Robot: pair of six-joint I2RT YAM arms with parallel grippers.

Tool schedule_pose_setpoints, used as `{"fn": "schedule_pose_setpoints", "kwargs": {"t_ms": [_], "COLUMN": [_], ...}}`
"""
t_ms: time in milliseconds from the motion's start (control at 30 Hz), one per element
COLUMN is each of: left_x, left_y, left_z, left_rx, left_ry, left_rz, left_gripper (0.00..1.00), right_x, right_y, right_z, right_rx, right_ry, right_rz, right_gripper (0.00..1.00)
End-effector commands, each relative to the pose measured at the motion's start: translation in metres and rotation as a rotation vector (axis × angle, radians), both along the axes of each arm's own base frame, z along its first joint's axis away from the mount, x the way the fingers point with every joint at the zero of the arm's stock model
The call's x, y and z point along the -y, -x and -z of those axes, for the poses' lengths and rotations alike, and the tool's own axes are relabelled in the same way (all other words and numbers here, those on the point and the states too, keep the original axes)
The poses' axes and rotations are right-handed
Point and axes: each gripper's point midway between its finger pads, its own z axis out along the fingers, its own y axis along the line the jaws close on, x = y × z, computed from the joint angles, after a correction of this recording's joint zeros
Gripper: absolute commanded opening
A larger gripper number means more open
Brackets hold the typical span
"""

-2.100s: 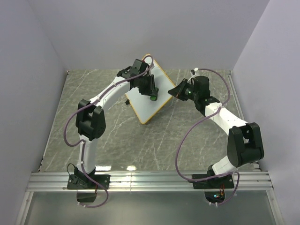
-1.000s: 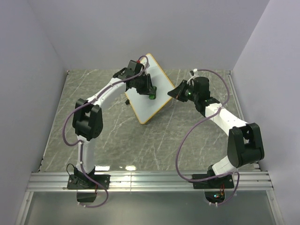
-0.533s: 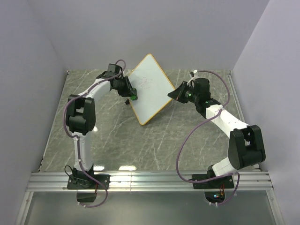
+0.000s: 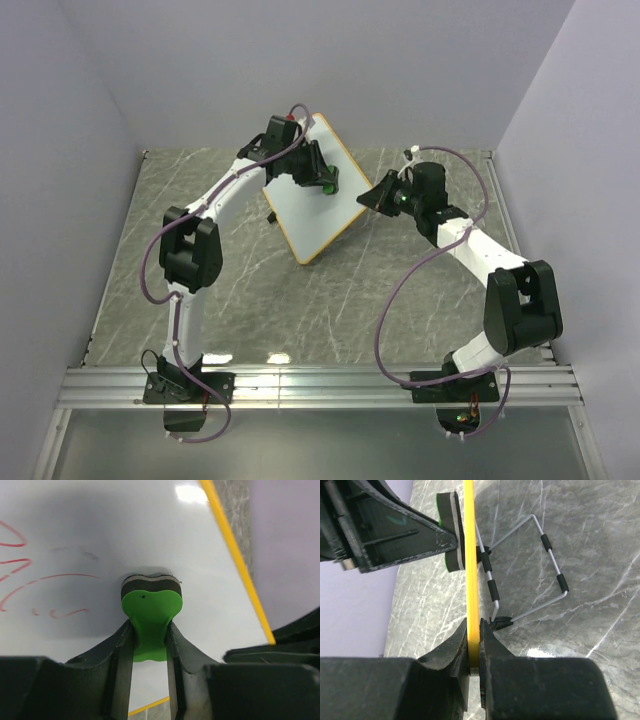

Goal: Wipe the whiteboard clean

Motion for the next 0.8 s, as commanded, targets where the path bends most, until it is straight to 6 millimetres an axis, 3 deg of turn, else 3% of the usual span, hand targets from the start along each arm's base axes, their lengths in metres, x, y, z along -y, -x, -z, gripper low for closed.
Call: {"fn": "schedule_pose_setpoints", "kwargs": {"t_ms": [0,100,200,300,367,533,567,633,767], "left_x": [-0.03,-0.062,-0.09,-0.104,-0.1,-0.069,-0.054,-0.037,0.017], "left_y": [-0.013,-0.006,0.0,0.002,-0.002,-0.01,-0.008,-0.004,0.019], "left_z": [0.027,0.075,0.11,0.132,0.128,0.095,0.081,0.071,0.045], "left_rx": [-0.053,-0.162,-0.258,-0.296,-0.287,-0.192,-0.161,-0.142,-0.103], "left_ry": [-0.043,-0.106,-0.132,-0.167,-0.163,-0.115,-0.097,-0.085,-0.04], "left_rz": [-0.072,-0.131,-0.171,-0.161,-0.133,-0.041,-0.001,0.041,0.157], "left_gripper": [0.0,0.0,0.0,0.0,0.0,0.0,0.0,0.0,0.0], "right_x": [0.013,0.014,0.016,0.02,0.019,0.018,0.017,0.017,0.015], "right_y": [0.025,0.024,0.024,0.023,0.023,0.02,0.019,0.018,0.016], "right_z": [0.058,0.056,0.056,0.058,0.059,0.06,0.061,0.061,0.061], "right_rx": [-0.155,-0.152,-0.151,-0.157,-0.157,-0.164,-0.165,-0.166,-0.167], "right_ry": [0.166,0.176,0.179,0.177,0.177,0.172,0.17,0.168,0.162], "right_rz": [-0.047,-0.048,-0.048,-0.042,-0.046,-0.049,-0.051,-0.05,-0.054], "right_gripper": [0.0,0.0,0.0,0.0,0.0,0.0,0.0,0.0,0.0]}}
